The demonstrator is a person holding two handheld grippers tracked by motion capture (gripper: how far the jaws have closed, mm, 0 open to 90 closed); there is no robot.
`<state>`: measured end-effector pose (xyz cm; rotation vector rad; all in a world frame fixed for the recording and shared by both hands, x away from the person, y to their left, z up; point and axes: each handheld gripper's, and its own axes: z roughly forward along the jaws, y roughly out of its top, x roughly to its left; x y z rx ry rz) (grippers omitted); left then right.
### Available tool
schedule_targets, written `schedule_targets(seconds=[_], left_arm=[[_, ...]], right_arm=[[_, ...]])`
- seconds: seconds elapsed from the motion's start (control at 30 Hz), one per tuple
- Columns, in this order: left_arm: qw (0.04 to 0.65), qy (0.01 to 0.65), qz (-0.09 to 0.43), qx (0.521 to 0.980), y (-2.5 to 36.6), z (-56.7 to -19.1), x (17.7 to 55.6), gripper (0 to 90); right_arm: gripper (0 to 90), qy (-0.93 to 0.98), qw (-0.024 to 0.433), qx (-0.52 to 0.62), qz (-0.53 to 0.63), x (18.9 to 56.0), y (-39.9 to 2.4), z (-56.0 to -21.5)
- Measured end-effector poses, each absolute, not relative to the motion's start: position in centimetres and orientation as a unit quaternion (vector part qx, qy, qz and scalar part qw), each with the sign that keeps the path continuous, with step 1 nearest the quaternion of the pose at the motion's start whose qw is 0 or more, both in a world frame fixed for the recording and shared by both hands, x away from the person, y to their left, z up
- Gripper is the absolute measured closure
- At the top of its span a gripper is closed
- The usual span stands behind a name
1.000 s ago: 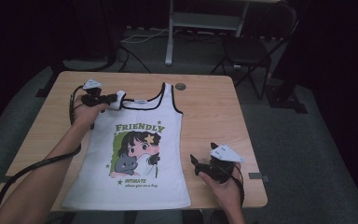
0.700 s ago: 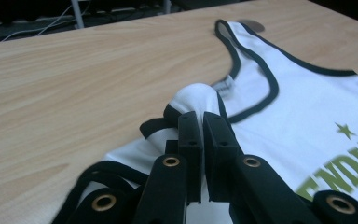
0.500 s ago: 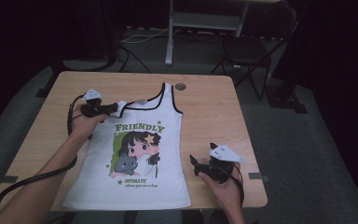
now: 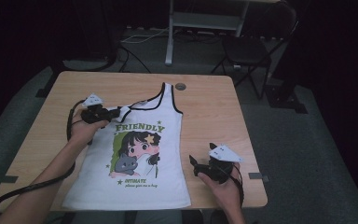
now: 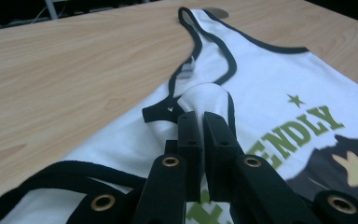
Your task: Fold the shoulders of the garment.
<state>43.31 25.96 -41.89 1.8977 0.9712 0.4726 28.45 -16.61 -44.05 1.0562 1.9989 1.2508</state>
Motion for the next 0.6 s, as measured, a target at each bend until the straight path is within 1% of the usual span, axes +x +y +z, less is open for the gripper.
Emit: schedule_targets(seconds=[0.6], left_arm=[[0.461,0.374,0.185,0.783,25.9,-42.1,41.3,84.9]], right_arm=[[12.9,0.746,0.275,0.392,0.464,28.5,-16.6,-44.0]])
